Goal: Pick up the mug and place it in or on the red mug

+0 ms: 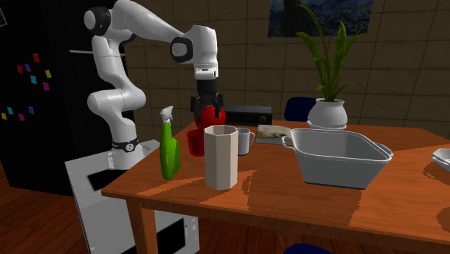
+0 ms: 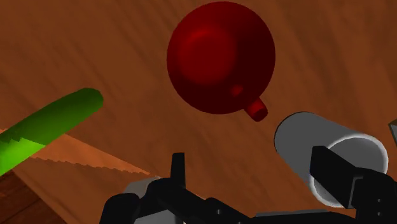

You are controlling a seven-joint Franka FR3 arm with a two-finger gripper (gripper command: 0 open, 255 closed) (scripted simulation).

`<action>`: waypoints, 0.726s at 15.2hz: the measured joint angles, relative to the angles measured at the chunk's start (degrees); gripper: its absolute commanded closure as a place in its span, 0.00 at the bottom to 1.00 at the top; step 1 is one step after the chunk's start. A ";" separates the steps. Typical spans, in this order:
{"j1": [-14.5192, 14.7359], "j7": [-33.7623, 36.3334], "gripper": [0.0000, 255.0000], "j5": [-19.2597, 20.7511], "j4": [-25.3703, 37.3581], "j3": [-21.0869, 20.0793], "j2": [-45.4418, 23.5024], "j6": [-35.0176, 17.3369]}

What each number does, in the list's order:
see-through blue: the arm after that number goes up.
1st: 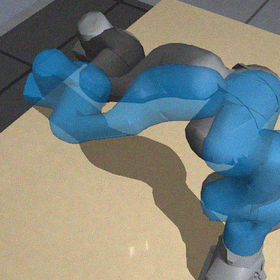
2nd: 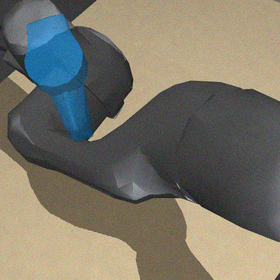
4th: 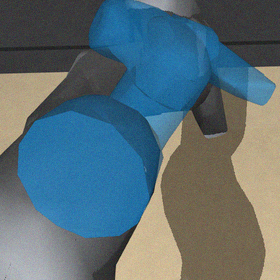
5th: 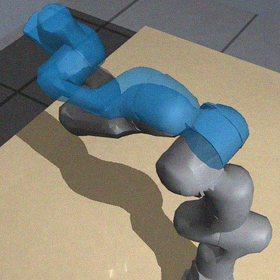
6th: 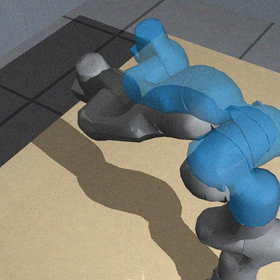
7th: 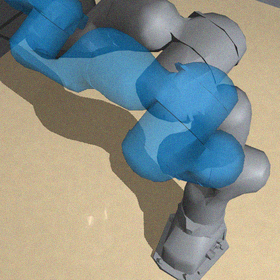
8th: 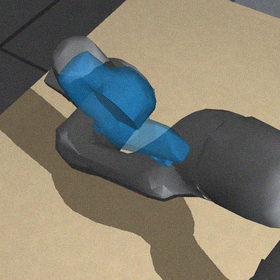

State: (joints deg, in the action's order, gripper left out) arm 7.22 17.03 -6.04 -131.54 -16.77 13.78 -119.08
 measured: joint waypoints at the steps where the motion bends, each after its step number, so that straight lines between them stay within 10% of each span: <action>1: 0.33 1.10 0.00 0.11 1.13 -0.78 -1.83 -0.74; 11: 2.75 8.69 0.00 4.47 11.91 -4.44 -19.43 -7.51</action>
State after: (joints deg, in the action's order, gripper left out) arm 9.98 25.72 -1.58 -119.63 -21.20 -5.65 -126.58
